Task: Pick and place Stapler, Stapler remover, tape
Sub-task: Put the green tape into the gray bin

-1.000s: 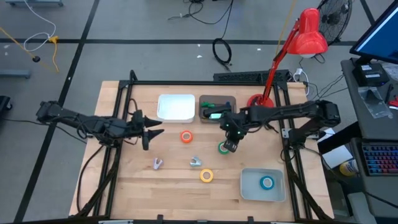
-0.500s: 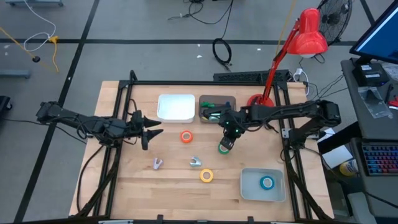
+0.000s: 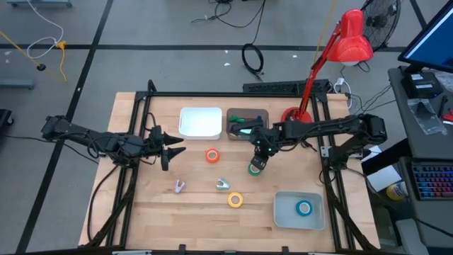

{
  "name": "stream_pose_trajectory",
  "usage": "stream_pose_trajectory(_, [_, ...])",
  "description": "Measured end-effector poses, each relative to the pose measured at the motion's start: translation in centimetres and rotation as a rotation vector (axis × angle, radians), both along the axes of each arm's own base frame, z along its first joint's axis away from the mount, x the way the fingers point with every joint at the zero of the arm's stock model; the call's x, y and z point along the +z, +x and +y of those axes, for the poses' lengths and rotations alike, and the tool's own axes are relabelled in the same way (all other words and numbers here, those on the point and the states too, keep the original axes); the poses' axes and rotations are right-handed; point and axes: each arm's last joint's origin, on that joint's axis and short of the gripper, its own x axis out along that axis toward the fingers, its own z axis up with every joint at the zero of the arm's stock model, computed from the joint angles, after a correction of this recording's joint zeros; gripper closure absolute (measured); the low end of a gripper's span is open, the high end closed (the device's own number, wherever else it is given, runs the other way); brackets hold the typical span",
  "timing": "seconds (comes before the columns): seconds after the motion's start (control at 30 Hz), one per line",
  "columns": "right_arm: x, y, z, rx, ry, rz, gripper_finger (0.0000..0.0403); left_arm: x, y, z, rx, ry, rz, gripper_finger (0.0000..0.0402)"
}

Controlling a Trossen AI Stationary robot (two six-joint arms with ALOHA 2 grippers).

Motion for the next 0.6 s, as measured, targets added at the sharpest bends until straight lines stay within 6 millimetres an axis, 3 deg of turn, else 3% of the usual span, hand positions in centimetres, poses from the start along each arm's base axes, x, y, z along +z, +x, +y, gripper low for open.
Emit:
stream_pose_trajectory(0.27, [-1.3,0.8,0.1,-0.043,0.008,0.038,0.0190,0.0,0.0,0.0,0.005,0.002,-0.001,0.0204])
stream_pose_trajectory(0.6, [-5.4,1.7,0.4,0.003,0.056,0.197,0.0182,0.0,0.0,0.0,0.009,0.002,-0.001,0.0204])
